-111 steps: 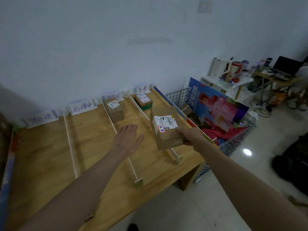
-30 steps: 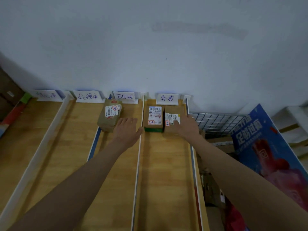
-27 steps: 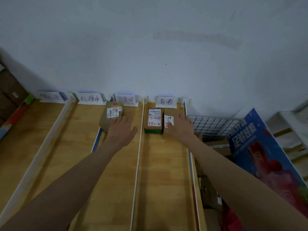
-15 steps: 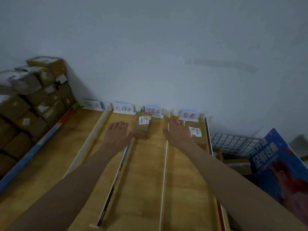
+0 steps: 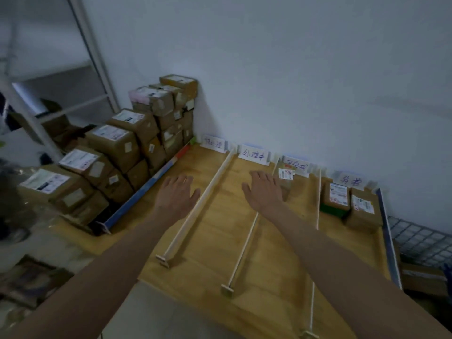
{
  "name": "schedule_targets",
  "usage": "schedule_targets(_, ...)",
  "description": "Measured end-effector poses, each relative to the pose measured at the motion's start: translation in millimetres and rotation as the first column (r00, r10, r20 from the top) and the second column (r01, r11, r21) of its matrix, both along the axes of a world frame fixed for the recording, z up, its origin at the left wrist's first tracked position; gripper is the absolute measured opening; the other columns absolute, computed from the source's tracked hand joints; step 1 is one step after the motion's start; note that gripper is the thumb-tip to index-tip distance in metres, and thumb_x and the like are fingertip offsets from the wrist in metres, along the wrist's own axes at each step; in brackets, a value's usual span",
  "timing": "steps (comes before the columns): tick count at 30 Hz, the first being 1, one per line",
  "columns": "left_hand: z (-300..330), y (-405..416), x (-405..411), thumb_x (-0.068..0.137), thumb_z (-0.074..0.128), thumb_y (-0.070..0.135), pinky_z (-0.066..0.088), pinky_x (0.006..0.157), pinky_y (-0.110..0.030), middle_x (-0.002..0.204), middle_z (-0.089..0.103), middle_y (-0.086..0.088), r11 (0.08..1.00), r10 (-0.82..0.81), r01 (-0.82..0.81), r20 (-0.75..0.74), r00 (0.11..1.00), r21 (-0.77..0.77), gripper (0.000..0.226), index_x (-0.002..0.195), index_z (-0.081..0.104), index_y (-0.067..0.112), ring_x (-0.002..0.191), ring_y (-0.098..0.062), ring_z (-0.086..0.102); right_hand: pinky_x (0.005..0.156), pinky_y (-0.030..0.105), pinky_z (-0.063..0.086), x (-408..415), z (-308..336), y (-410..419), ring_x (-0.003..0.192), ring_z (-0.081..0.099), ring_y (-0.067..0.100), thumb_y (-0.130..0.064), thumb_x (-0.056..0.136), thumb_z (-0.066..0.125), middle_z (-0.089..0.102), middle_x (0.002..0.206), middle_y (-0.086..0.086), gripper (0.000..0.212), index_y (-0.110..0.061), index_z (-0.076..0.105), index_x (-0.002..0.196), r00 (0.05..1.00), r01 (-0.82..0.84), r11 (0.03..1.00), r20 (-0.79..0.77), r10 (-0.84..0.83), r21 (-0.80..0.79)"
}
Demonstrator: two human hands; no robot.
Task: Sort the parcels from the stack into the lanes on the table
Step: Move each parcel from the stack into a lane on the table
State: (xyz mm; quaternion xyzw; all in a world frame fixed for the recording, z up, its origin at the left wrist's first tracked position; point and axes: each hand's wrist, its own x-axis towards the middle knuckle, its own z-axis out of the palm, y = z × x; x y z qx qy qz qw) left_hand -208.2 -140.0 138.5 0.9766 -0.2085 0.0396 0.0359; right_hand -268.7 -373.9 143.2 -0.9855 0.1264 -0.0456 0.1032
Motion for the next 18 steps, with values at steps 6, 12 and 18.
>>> schedule_targets(6,8.4,75.0,22.1,0.101,0.035,0.048,0.031,0.112,-0.041,0.140,0.052,-0.005,0.995,0.097,-0.097,0.030,0.995,-0.007,0.051,0.138,0.048,0.015,0.131,-0.024,0.046,0.113,0.043,0.030,41.7,9.9,71.2,0.134,0.041,0.031,-0.043,0.102,0.035,0.046,0.146,0.009,0.053,-0.013,0.041,0.144,0.993,-0.107,0.994,0.041,0.108,-0.032)
schedule_targets(12,15.3,135.0,60.0,0.103,0.033,0.048,0.025,0.115,-0.039,0.146,0.046,-0.004,0.985,0.171,-0.169,0.059,0.983,-0.042,0.051,0.141,0.044,0.016,0.135,-0.022,0.041,0.109,0.044,0.035,103.6,15.3,133.9,0.130,0.044,0.031,-0.042,0.101,0.035,0.050,0.139,0.010,0.050,-0.010,0.047,0.138,0.982,-0.182,0.983,0.040,0.182,0.003)
schedule_targets(18,14.6,190.3,122.4,0.102,0.030,0.048,0.025,0.117,-0.041,0.148,0.045,-0.005,0.975,0.220,-0.221,0.055,0.974,0.001,0.054,0.144,0.041,0.015,0.137,-0.024,0.039,0.106,0.042,0.036,178.9,5.8,189.3,0.127,0.046,0.031,-0.041,0.102,0.038,0.051,0.135,0.011,0.044,-0.012,0.048,0.134,0.969,-0.243,0.966,0.069,0.238,0.083)
